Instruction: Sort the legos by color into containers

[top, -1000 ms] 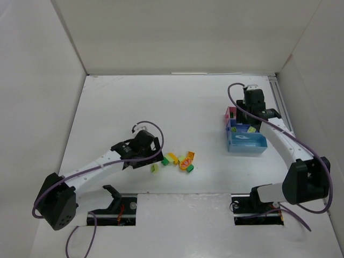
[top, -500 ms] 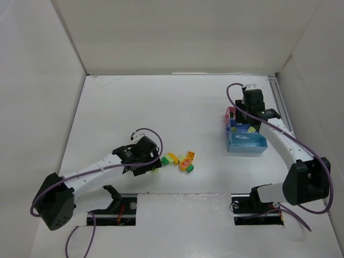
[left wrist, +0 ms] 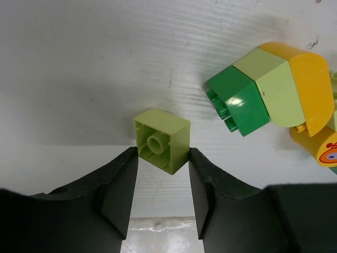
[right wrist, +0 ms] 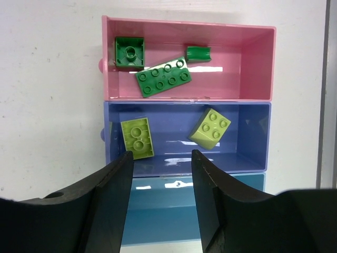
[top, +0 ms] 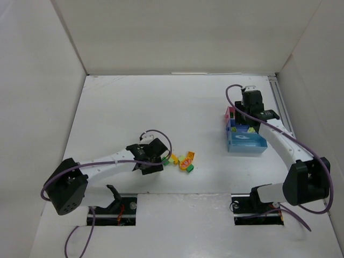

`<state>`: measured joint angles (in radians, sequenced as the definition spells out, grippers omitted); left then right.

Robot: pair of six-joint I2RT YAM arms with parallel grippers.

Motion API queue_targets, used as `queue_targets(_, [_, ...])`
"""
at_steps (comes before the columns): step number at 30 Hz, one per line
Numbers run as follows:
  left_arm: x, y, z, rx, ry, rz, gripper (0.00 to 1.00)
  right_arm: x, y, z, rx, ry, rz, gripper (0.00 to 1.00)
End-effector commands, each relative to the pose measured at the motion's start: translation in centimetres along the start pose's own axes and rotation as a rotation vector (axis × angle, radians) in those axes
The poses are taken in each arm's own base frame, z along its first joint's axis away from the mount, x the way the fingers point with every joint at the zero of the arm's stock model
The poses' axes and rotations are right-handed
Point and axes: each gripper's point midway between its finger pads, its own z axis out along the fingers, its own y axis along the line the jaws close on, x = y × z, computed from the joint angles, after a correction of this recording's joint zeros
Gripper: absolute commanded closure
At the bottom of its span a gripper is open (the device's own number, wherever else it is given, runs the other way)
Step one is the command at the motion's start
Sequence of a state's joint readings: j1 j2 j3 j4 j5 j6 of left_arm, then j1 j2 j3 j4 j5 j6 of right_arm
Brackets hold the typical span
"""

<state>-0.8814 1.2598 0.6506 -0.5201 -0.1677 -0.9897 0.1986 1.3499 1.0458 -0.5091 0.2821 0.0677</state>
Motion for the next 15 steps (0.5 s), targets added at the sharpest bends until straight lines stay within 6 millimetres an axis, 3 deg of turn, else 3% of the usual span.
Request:
queue_targets(1, [-1.2, -0.7, -0.8, 0.002, -0.045, -0.008, 0.61, -1.5, 0.0, -0.8, 0.005, -0.063, 0.01, 0.46])
queue_targets(3, [-1.4, -0.8, -0.8, 0.01, -0.049, 0.001, 0.61, -1.7, 0.0, -1.0, 0.004, -0.072, 0.013, 0.46])
queue_targets(6, [-1.5, -1.0, -0.8, 0.01, -0.049, 0.012, 0.69, -1.5, -0.1, -1.2, 0.004, -0.074, 0.004, 0.46])
queue_targets(15, [-2.2, -1.1, -0.3, -0.036, -0.064, 0.037, 0.64, -2.1, 0.0, -1.8, -0.017, -0.11, 0.005, 0.46])
